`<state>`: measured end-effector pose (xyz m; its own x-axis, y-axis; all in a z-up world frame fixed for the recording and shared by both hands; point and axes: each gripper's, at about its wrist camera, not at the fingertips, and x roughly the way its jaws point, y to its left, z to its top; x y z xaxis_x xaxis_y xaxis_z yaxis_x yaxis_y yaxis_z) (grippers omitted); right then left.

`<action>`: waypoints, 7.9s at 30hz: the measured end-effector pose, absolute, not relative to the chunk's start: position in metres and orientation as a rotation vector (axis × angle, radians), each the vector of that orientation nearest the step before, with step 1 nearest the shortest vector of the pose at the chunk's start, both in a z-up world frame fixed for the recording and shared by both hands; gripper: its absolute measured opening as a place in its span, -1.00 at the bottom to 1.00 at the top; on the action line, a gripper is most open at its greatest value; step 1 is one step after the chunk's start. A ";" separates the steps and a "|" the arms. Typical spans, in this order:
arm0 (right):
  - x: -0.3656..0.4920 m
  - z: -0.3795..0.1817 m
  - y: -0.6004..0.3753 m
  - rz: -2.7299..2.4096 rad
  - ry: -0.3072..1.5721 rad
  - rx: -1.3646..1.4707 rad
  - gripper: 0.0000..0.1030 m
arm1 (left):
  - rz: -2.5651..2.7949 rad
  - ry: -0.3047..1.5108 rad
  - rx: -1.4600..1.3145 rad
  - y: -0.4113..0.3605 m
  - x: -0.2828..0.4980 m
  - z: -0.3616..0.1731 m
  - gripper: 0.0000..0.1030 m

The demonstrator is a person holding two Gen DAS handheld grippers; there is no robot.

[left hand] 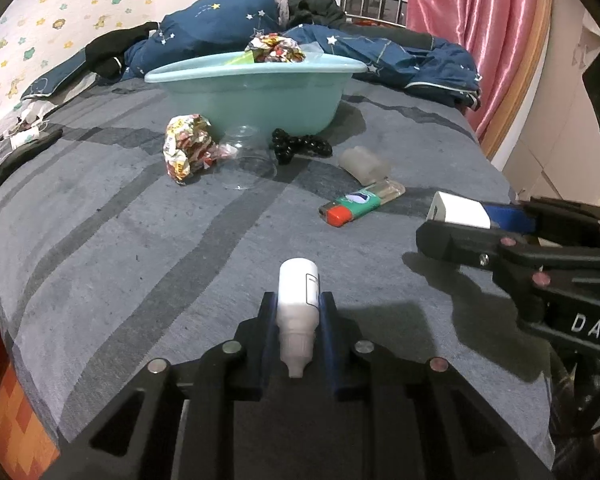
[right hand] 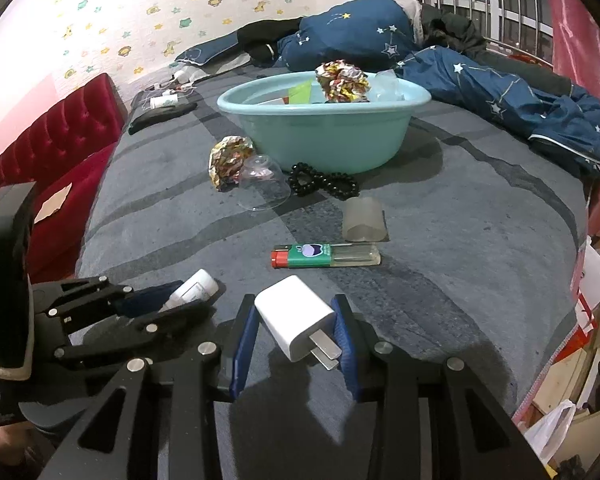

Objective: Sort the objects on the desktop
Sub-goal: 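Grasp the white dropper bottle with the left tool while the right tool grasps the white charger plug, then lift the dropper bottle and charger plug and carry them toward the basin, then lower the dropper bottle and charger plug over the basin, then open both tools to drop the dropper bottle and charger plug into the basin, then withdraw both open tools from the basin toward the remaining items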

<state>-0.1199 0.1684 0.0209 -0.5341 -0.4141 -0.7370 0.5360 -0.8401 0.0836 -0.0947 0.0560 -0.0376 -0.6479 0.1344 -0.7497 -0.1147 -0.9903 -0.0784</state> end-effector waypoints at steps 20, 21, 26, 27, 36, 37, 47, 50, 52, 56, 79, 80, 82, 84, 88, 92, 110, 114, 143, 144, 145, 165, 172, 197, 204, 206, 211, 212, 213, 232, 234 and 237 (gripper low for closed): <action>-0.105 0.037 0.175 -2.381 0.199 1.015 -0.23 | 2.754 -0.036 -1.179 0.062 -0.077 -0.011 -0.57; -0.103 0.040 0.176 -2.386 0.198 1.006 -0.23 | 2.759 -0.034 -1.171 0.062 -0.076 -0.008 -0.57; -0.098 0.053 0.180 -2.412 0.179 0.955 -0.23 | 2.779 -0.035 -1.121 0.063 -0.074 0.008 -0.57; -0.097 0.057 0.181 -2.421 0.173 0.938 -0.23 | 2.786 -0.037 -1.106 0.063 -0.073 0.012 -0.57; -0.091 0.087 0.190 -2.478 0.121 0.814 -0.23 | 2.830 -0.044 -0.998 0.063 -0.071 0.042 -0.57; -0.090 0.091 0.191 -2.487 0.114 0.799 -0.23 | 2.833 -0.043 -0.988 0.064 -0.071 0.045 -0.57; -0.088 0.113 0.193 -2.503 0.107 0.745 -0.23 | 2.861 -0.044 -0.895 0.063 -0.075 0.076 -0.57; -0.090 0.120 0.195 -2.508 0.096 0.728 -0.23 | 2.866 -0.047 -0.864 0.063 -0.076 0.085 -0.57; -0.091 0.126 0.195 -2.513 0.097 0.716 -0.23 | 2.866 -0.051 -0.848 0.063 -0.078 0.091 -0.57; -0.095 0.137 0.196 -2.517 0.098 0.694 -0.23 | 2.866 -0.053 -0.829 0.064 -0.080 0.097 -0.57; -0.147 0.192 0.181 -2.551 0.098 0.574 -0.23 | 2.896 -0.084 -0.776 0.043 -0.131 0.121 -0.57; -0.150 0.193 0.179 -2.551 0.098 0.573 -0.23 | 2.899 -0.082 -0.776 0.041 -0.134 0.121 -0.57; -0.157 0.194 0.176 -2.552 0.103 0.570 -0.23 | 2.899 -0.087 -0.778 0.038 -0.141 0.122 -0.57; -0.165 0.195 0.172 -2.551 0.105 0.572 -0.23 | 2.901 -0.092 -0.783 0.035 -0.147 0.122 -0.57; -0.182 0.195 0.166 -2.548 0.103 0.580 -0.23 | 2.905 -0.095 -0.793 0.027 -0.163 0.122 -0.57; -0.199 0.194 0.161 -2.544 0.103 0.588 -0.23 | 2.910 -0.099 -0.795 0.020 -0.177 0.121 -0.57; -0.277 0.172 0.136 -2.536 0.124 0.639 -0.23 | 2.901 -0.101 -0.882 0.000 -0.247 0.102 -0.57; -0.298 0.162 0.131 -2.532 0.115 0.659 -0.23 | 2.902 -0.101 -0.900 -0.004 -0.265 0.094 -0.57; -0.396 0.114 0.096 -2.493 0.120 0.839 -0.23 | 2.878 -0.100 -1.087 -0.029 -0.349 0.053 -0.57; -0.399 0.113 0.095 -2.488 0.114 0.850 -0.23 | 2.877 -0.095 -1.094 -0.029 -0.351 0.052 -0.57; -0.401 0.111 0.094 -2.485 0.113 0.858 -0.23 | 2.876 -0.088 -1.101 -0.028 -0.352 0.050 -0.57; -0.418 0.098 0.086 -2.469 0.121 0.966 0.02 | 2.873 0.001 -1.226 -0.021 -0.367 0.034 0.23; -0.417 0.103 0.092 -2.505 0.077 0.959 0.96 | 2.909 -0.030 -1.212 -0.022 -0.363 0.039 1.00; -0.378 0.138 0.108 -2.536 0.079 0.930 1.00 | 2.955 -0.041 -1.155 -0.019 -0.323 0.073 1.00; -0.354 0.148 0.115 -2.546 0.091 0.912 0.99 | 2.975 -0.046 -1.134 -0.018 -0.299 0.084 1.00; -0.346 0.150 0.117 -2.547 0.101 0.906 0.99 | 2.984 -0.056 -1.121 -0.019 -0.290 0.087 1.00; -0.324 0.154 0.121 -2.545 0.119 0.902 0.99 | 3.010 -0.026 -1.105 -0.018 -0.267 0.090 1.00; -0.321 0.154 0.122 -2.544 0.119 0.903 0.99 | 3.007 -0.031 -1.108 -0.018 -0.263 0.090 1.00; -0.316 0.154 0.122 -2.542 0.121 0.904 0.99 | 3.002 -0.045 -1.110 -0.019 -0.258 0.089 1.00; -0.243 0.113 0.130 -2.500 0.209 0.987 0.99 | 2.946 -0.076 -1.216 -0.015 -0.188 0.044 1.00; -0.237 0.103 0.129 -2.492 0.224 1.006 0.99 | 2.939 -0.085 -1.219 -0.015 -0.183 0.039 1.00; -0.230 0.089 0.129 -2.484 0.244 1.032 0.99 | 2.931 -0.072 -1.237 -0.013 -0.178 0.028 1.00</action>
<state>-0.2296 0.1293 0.0890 -0.6262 -0.3265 -0.7080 0.4581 -0.8889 0.0047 -0.1779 -0.0131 0.0284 -0.6971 -0.0197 -0.7167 0.0546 -0.9982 -0.0257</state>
